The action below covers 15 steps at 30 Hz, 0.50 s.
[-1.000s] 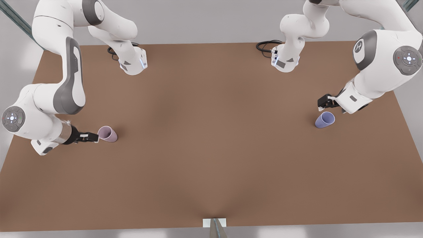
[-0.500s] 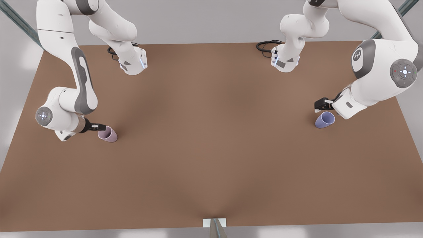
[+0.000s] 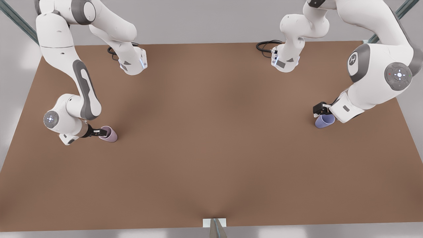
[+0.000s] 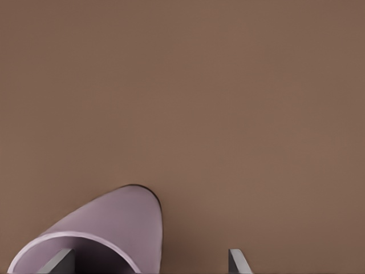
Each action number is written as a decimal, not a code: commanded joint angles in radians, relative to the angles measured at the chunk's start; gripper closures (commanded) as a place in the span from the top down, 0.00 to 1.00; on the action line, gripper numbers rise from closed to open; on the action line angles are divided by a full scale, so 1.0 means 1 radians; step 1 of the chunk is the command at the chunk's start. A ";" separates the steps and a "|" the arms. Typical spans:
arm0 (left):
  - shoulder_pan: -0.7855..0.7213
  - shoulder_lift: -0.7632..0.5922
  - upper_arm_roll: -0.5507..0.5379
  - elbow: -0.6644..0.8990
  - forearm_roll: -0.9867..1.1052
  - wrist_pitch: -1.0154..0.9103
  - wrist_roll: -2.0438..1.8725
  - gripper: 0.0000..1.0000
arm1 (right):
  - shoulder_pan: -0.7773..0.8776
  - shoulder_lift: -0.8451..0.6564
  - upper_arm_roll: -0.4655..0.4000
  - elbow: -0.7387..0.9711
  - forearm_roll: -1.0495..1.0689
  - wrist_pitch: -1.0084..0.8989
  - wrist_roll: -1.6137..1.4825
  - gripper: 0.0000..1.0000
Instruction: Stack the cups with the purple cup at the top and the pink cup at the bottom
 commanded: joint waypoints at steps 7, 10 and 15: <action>0.001 0.000 0.000 0.001 0.002 0.010 0.007 1.00 | 0.005 0.037 0.000 0.001 0.005 0.059 -0.090 0.27; 0.001 0.003 0.000 0.000 0.000 0.006 0.007 1.00 | 0.006 0.037 0.000 0.004 0.005 0.059 -0.090 0.21; 0.001 0.003 0.001 -0.008 0.005 -0.002 0.002 1.00 | 0.003 0.023 0.002 0.004 0.005 0.044 -0.091 0.21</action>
